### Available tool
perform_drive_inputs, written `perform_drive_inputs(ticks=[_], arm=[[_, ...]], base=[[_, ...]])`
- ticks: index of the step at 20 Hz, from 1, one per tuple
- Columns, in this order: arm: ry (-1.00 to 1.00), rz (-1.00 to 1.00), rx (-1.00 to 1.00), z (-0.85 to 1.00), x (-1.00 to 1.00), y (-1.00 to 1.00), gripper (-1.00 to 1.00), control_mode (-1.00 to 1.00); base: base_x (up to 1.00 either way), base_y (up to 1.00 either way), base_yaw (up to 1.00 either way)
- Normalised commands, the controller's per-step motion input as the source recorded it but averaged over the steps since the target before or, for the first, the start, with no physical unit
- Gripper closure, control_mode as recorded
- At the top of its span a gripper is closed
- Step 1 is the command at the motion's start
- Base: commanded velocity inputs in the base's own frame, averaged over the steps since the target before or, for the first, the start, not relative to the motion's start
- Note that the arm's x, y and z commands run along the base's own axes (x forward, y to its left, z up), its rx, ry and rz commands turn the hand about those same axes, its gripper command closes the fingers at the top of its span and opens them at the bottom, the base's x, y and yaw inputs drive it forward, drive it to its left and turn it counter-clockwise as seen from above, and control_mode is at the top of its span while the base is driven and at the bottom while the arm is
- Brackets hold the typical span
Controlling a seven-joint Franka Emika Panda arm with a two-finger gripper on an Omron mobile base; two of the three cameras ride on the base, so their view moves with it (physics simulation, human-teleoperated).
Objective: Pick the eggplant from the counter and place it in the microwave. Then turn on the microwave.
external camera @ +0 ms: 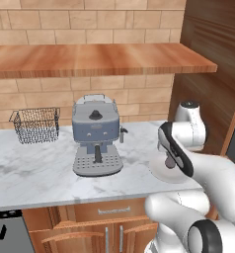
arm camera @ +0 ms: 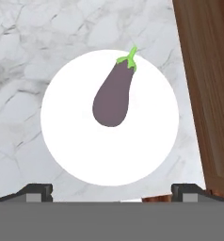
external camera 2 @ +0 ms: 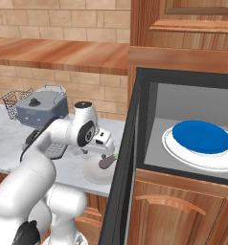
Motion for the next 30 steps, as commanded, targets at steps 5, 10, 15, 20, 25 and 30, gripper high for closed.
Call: perform_drive_inputs(ticks=[5,10,15,20,25,30], arm=[[0.0,0.0,0.0,-0.28,0.17,-0.01,-1.0,-1.0],[0.0,0.0,0.0,-0.26,0.17,-0.02,-1.0,-1.0],[-0.04,0.0,0.0,-0.21,0.18,-0.05,-1.0,-1.0],[-0.07,0.0,0.0,-0.17,0.17,-0.06,-1.0,-1.0],[-0.04,0.0,0.0,-0.17,0.13,-0.04,-1.0,-1.0],[0.0,0.0,0.0,-0.15,0.17,-0.05,-1.0,-1.0]], base=[[0.0,0.0,0.0],[0.0,0.0,0.0],[0.0,0.0,0.0],[0.0,0.0,0.0],[0.0,0.0,0.0],[0.0,0.0,0.0]])
